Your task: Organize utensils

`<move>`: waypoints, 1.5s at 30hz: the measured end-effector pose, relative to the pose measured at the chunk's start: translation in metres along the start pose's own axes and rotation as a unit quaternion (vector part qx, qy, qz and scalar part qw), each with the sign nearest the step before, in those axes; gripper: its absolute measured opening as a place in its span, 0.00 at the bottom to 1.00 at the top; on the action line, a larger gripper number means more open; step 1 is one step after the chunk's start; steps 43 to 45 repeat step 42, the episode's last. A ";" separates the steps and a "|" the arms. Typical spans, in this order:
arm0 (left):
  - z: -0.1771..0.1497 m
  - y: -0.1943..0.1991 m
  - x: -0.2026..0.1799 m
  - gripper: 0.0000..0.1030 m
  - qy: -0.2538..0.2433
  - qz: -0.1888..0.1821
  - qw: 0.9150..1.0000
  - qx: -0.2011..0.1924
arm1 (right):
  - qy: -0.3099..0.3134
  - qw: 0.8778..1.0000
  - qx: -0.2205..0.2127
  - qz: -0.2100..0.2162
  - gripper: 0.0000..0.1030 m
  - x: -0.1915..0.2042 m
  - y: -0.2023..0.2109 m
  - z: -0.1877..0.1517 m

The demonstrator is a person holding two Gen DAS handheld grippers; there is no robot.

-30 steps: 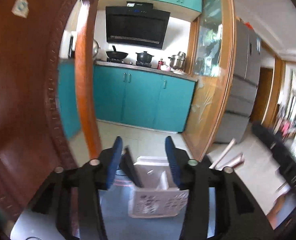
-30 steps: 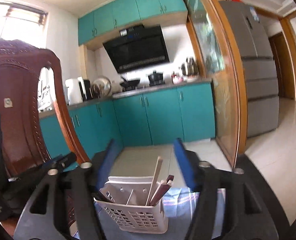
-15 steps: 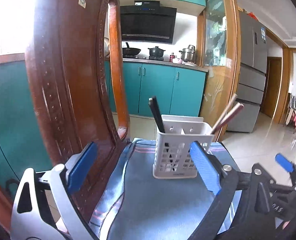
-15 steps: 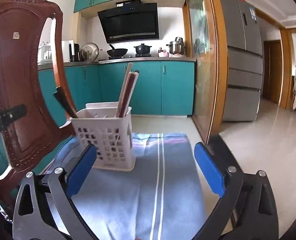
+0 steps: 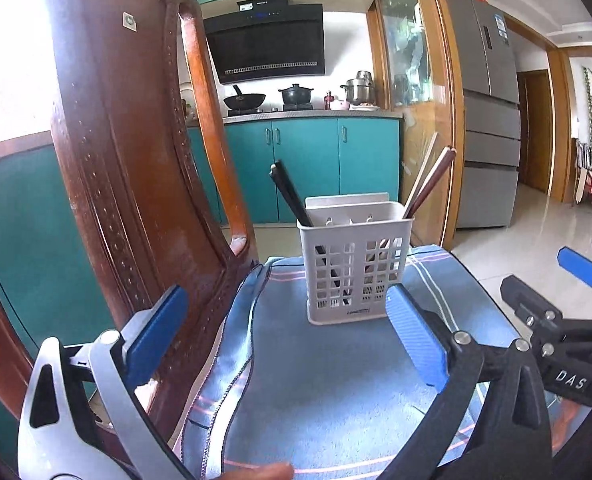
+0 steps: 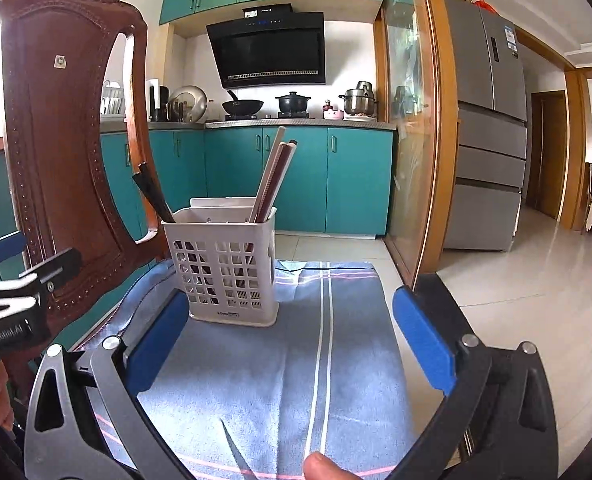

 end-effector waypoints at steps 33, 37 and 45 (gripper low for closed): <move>-0.003 0.002 -0.003 0.96 0.007 -0.001 1.000 0.010 | 0.015 1.000 0.012 0.002 0.97 0.004 -0.004 -0.009; -0.004 0.000 -0.001 0.96 0.016 0.000 1.000 0.017 | 0.015 1.000 0.012 0.002 0.97 0.003 -0.004 -0.009; -0.005 -0.001 -0.001 0.96 0.017 0.003 1.000 0.021 | 0.017 1.000 0.013 0.003 0.97 0.004 -0.003 -0.010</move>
Point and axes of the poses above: each gripper's, at about its wrist camera, not at the fingertips, and y roughly against the way its jaws point, x to its left, z to its top, the point moved 8 cm from there along -y, roughly the way its jaws point, and after that the axes turned 9 degrees about -x, right-handed, at the moved point
